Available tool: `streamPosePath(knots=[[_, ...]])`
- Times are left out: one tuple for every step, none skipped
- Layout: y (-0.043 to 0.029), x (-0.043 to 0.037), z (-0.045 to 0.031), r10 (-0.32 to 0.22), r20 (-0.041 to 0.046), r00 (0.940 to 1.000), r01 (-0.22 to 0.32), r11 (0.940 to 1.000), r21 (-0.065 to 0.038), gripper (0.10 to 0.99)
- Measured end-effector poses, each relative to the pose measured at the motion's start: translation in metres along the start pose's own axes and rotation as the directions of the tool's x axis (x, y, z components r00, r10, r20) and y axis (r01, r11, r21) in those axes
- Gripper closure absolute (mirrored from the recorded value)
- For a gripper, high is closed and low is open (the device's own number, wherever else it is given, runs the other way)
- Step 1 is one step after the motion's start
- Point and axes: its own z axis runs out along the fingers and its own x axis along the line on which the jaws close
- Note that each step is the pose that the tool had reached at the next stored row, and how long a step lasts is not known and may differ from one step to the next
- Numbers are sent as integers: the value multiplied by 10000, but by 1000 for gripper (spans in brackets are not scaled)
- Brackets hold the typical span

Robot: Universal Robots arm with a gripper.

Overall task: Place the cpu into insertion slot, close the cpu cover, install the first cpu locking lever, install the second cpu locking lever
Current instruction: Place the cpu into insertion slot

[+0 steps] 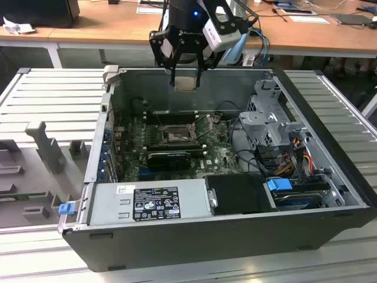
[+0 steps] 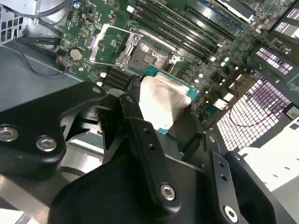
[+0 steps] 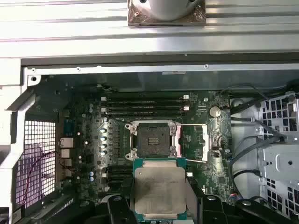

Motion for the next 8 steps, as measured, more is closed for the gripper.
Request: streamPosePath(knots=[[0,0,0,12,1,10000,-12,10000,-1,557],[0,-1,0,110,10,9999,-110,9999,-2,557],[0,0,0,193,17,9998,-193,9998,-4,557],[0,0,0,248,22,9997,-248,9997,-4,557],[0,0,0,297,27,9996,-297,9996,-4,557],[0,0,0,332,30,9994,-332,9994,-5,557],[0,0,0,370,33,9993,-370,9993,-6,557],[0,0,0,396,36,9992,-396,9992,-7,557]])
